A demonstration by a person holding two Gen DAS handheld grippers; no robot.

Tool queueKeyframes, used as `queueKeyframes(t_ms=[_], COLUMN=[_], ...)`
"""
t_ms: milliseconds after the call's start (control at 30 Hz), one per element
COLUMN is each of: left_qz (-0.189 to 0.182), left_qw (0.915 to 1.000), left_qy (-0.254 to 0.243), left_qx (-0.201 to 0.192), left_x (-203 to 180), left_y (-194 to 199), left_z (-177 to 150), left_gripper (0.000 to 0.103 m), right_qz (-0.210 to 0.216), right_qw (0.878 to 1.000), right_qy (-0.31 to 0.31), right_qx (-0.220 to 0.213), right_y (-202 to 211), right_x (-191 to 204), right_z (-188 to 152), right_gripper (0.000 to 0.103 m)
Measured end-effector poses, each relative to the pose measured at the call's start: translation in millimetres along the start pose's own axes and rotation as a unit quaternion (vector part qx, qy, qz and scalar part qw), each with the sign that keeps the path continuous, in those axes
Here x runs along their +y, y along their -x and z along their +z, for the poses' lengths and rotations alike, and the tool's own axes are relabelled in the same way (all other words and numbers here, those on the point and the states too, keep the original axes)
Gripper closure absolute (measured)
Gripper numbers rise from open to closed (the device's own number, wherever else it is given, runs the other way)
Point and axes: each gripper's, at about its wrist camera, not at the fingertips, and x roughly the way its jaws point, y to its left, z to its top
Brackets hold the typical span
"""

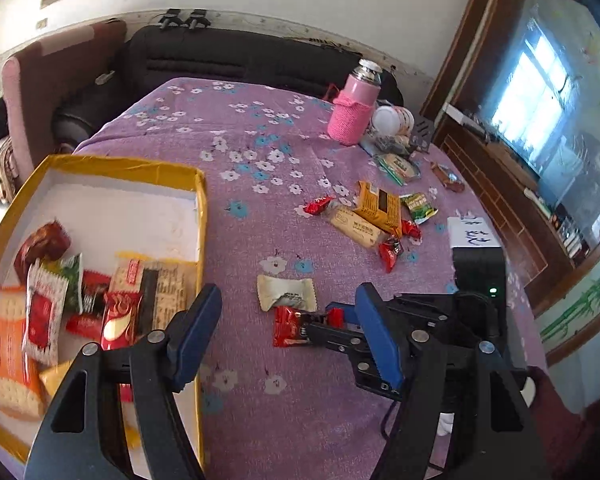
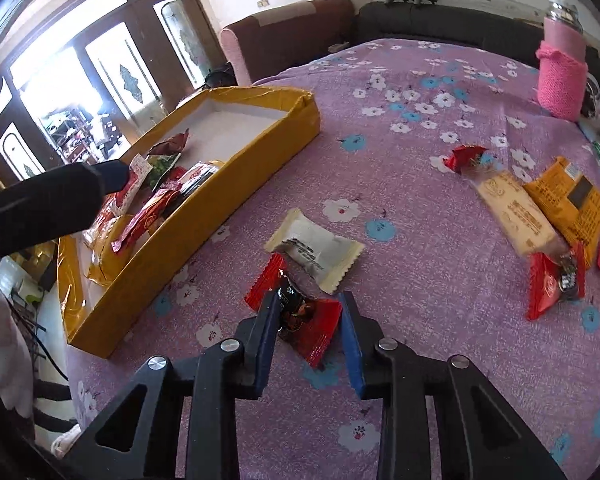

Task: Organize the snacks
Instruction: 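Grasp the white-wrapped candy with the left gripper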

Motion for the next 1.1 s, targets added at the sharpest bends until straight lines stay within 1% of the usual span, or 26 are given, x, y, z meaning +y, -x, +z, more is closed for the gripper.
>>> queueKeyframes(t_ms=[67, 167, 300, 367, 400, 433, 467, 533, 567, 600, 633, 733, 800, 900, 933, 1000, 1100], left_qz=[0.018, 0.018, 0.036, 0.055, 0.065, 0.066, 0.056, 0.044, 0.046, 0.046, 0.04, 0.031, 0.042, 0.056, 0.065, 0.088, 0.103], left_qw=[0.9993, 0.9977, 0.9941, 0.9902, 0.9879, 0.9863, 0.9852, 0.9825, 0.9807, 0.9792, 0.9785, 0.9796, 0.9793, 0.9762, 0.9735, 0.9655, 0.9531], left_qy=[-0.012, -0.03, -0.068, -0.096, -0.105, -0.107, -0.107, -0.114, -0.126, -0.135, -0.137, -0.136, -0.142, -0.169, -0.184, -0.219, -0.257], left_qx=[0.03, 0.057, 0.076, 0.085, 0.094, 0.106, 0.121, 0.14, 0.143, 0.145, 0.15, 0.144, 0.138, 0.123, 0.119, 0.11, 0.122], left_x=[-6.2, -17.0, -27.6, -32.5, -32.7, -32.5, -32.3, -35.7, -38.9, -41.8, -43.1, -43.5, -43.9, -46.8, -49.1, -53.9, -58.4], left_y=[-20.7, -45.8, -76.9, -91.8, -98.5, -103.7, -107.6, -109.7, -108.0, -105.4, -102.9, -95.7, -95.4, -92.1, -90.6, -90.7, -100.5], left_z=[8.6, 9.8, 8.4, 7.3, 6.7, 4.1, 0.0, -9.6, -14.0, -17.0, -19.0, -19.3, -17.3, -14.4, -13.6, -11.9, -11.7], left_gripper=[0.034, 0.034, 0.034, 0.034, 0.034, 0.034, 0.035, 0.037, 0.04, 0.045, 0.047, 0.047, 0.047, 0.047, 0.047, 0.047, 0.047], right_qz=[-0.021, -0.042, -0.053, -0.045, -0.041, -0.041, -0.04, -0.034, -0.032, -0.031, -0.03, -0.038, -0.05, -0.049, -0.046, -0.041, -0.048], right_qw=[1.0, 0.998, 0.994, 0.993, 0.993, 0.993, 0.993, 0.994, 0.994, 0.995, 0.995, 0.997, 0.997, 0.997, 0.997, 0.997, 0.998], right_qy=[-0.017, -0.048, -0.095, -0.105, -0.11, -0.11, -0.106, -0.1, -0.093, -0.083, -0.074, -0.051, -0.04, -0.043, -0.045, -0.05, -0.037], right_qx=[-0.007, -0.016, -0.019, -0.012, -0.013, -0.016, -0.018, -0.031, -0.041, -0.048, -0.051, -0.051, -0.047, -0.048, -0.046, -0.038, -0.029], right_y=[10.6, 26.5, 37.1, 38.3, 38.7, 39.2, 39.1, 41.2, 43.2, 43.9, 43.4, 35.9, 30.1, 30.4, 29.7, 25.2, 20.1], right_x=[-9.8, -30.5, -58.8, -65.9, -68.4, -69.9, -70.3, -70.2, -68.0, -64.2, -60.5, -51.4, -48.7, -53.1, -55.1, -57.4, -53.6], right_z=[-2.9, -8.7, -10.4, -9.9, -10.4, -10.6, -10.7, -10.6, -9.7, -8.2, -7.1, -5.7, -4.9, -5.6, -6.1, -6.6, -7.6], right_gripper=[0.077, 0.079, 0.08, 0.079, 0.075, 0.074, 0.071, 0.045, 0.041, 0.038, 0.038, 0.039, 0.039, 0.039, 0.039, 0.04, 0.042])
